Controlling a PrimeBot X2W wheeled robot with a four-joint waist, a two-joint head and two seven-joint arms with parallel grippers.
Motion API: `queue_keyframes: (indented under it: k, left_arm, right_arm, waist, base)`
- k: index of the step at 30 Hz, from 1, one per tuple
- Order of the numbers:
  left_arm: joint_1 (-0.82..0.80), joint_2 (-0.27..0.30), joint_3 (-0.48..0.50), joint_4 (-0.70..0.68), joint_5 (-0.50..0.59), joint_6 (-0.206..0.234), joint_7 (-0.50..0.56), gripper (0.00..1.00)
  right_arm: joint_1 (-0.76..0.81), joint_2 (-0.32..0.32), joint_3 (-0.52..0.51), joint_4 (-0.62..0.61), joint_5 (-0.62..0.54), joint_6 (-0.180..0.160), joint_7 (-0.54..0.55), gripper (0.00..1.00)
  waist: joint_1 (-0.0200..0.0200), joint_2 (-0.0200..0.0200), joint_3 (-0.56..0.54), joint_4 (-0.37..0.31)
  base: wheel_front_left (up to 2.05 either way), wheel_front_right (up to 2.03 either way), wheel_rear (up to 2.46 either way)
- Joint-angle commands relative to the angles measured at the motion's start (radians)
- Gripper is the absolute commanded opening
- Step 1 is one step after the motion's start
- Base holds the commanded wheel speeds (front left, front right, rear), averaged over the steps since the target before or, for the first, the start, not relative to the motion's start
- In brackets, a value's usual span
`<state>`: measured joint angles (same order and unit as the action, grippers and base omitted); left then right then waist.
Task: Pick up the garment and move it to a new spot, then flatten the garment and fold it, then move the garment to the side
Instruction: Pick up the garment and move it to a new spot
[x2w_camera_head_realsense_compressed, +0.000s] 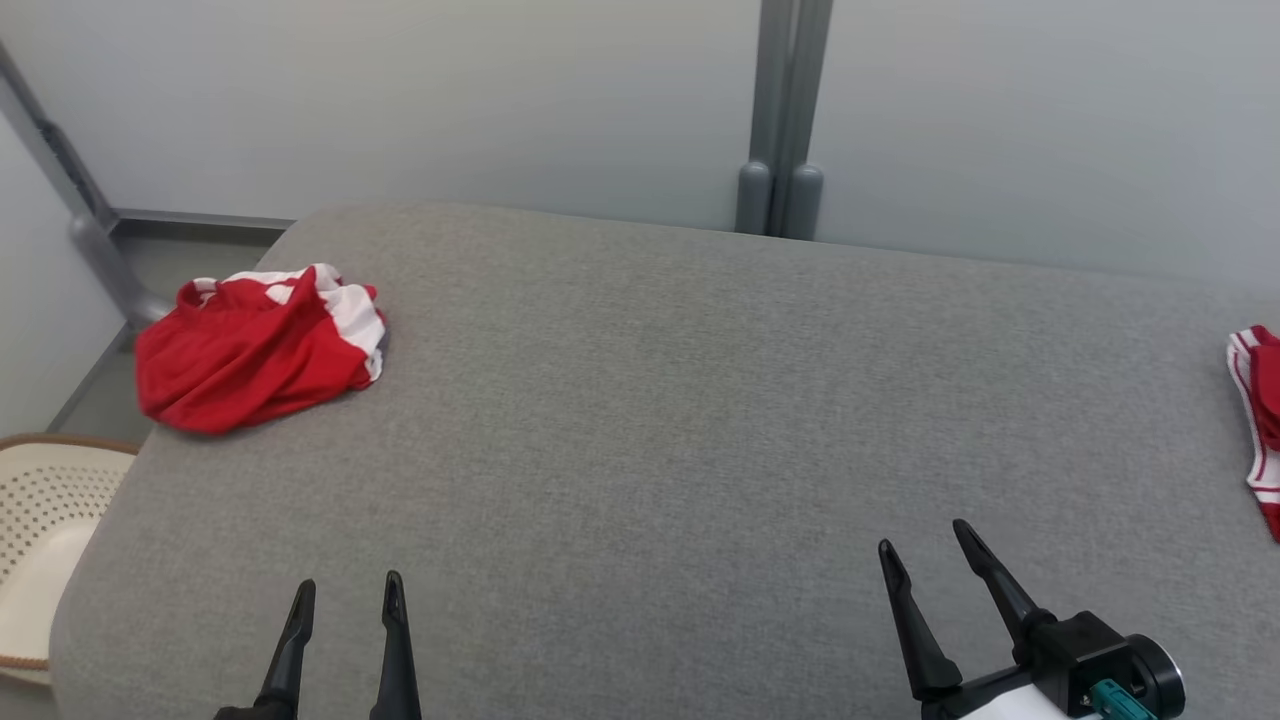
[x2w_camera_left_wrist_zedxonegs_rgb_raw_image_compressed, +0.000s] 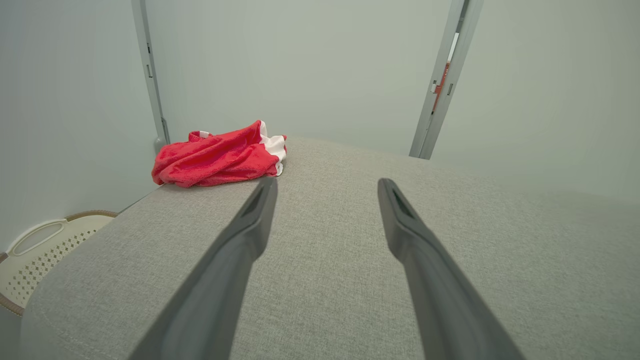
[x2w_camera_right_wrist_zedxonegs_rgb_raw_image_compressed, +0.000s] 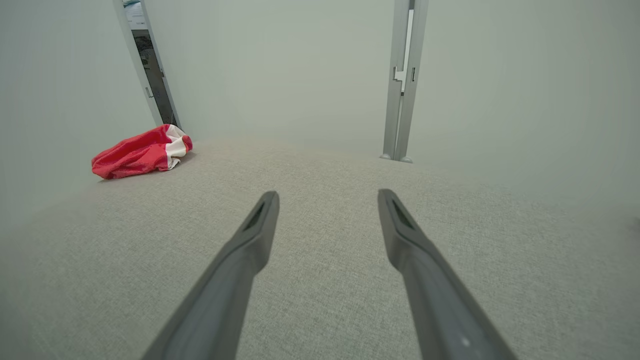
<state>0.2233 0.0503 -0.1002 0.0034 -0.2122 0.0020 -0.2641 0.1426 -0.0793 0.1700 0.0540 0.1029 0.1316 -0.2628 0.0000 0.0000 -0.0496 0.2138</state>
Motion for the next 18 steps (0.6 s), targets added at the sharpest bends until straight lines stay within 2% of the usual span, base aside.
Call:
queue_keyframes:
  k: [1,9,18]
  left_arm:
    - [-0.02,0.001,0.003,-0.005,-0.01,0.005,0.0,1.0]
    - [-0.013,0.001,0.016,-0.005,-0.026,0.01,0.0,1.0]
    - [-0.018,0.001,0.022,-0.004,-0.032,0.011,0.0,1.0]
  right_arm:
    - [-0.008,-0.003,0.003,0.002,0.001,-0.002,-0.003,1.0]
    - [-0.009,0.004,0.023,0.006,0.008,-0.002,-0.003,1.0]
    - [-0.02,-0.006,0.023,0.008,0.006,-0.002,-0.003,1.0]
  waist:
    - [0.0,0.0,0.011,0.066]
    - [0.0,0.0,0.017,0.152]
    - [0.0,0.0,0.028,0.215]
  base:
    - [0.0,0.0,0.0]
    - [0.0,0.0,0.0]
    - [0.0,0.0,0.0]
